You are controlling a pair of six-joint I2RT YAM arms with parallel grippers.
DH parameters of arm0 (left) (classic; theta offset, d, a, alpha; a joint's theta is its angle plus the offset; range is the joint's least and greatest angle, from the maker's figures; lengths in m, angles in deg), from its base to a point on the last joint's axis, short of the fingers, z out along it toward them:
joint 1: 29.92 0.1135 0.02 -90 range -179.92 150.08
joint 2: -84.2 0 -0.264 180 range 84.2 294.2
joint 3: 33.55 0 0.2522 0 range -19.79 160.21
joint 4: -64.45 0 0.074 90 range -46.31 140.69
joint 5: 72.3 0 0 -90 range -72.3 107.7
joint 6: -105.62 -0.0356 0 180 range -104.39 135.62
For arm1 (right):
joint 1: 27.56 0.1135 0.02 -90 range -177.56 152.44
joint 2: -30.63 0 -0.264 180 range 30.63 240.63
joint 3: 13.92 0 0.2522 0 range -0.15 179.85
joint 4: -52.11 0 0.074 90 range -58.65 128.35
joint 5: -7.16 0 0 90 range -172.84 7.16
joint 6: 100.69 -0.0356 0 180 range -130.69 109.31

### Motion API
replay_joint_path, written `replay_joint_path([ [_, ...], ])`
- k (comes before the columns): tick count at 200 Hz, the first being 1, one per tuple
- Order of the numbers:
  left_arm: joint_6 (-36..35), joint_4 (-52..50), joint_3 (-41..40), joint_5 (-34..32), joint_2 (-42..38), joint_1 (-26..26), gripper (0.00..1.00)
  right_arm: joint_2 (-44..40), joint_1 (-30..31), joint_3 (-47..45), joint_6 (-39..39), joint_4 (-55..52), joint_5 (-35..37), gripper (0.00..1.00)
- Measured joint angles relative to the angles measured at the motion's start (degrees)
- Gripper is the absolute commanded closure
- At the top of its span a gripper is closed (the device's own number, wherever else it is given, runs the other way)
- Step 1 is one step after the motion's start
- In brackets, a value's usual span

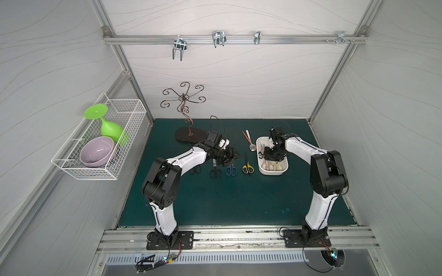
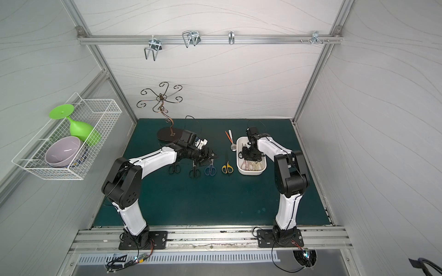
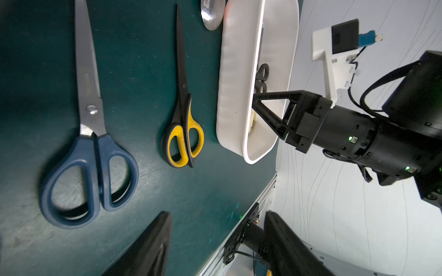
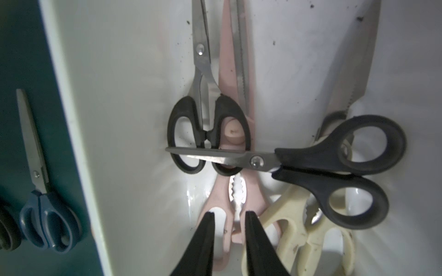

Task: Take the scissors out of the storage box
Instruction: Pick up the scissors from the storage box.

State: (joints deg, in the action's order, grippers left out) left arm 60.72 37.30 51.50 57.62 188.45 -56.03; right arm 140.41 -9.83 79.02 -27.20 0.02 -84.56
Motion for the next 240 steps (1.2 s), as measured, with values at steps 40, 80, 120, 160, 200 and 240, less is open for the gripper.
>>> replay_joint_path([
  [40,0.13,-0.04,0.00,0.85,0.07,1.31,0.34,4.87,-0.02,3.85,0.00,0.50,0.31,0.62],
  [80,0.31,-0.04,0.17,1.09,0.46,1.75,0.35,8.48,-0.81,8.74,0.20,0.66,1.05,0.61],
  [120,0.76,-0.04,1.05,1.18,1.70,1.75,0.35,10.38,-2.84,13.22,0.66,1.09,1.27,0.61],
  [160,1.64,0.09,1.14,1.27,2.43,1.75,0.35,9.84,-3.56,13.27,1.64,1.99,1.53,0.61],
  [200,2.27,1.05,1.14,1.55,3.04,1.75,0.35,8.74,-3.58,11.13,2.58,1.64,3.21,0.61],
  [240,2.32,1.44,1.14,2.19,3.13,1.75,0.35,6.60,-3.06,7.34,2.32,1.44,2.75,0.61],
])
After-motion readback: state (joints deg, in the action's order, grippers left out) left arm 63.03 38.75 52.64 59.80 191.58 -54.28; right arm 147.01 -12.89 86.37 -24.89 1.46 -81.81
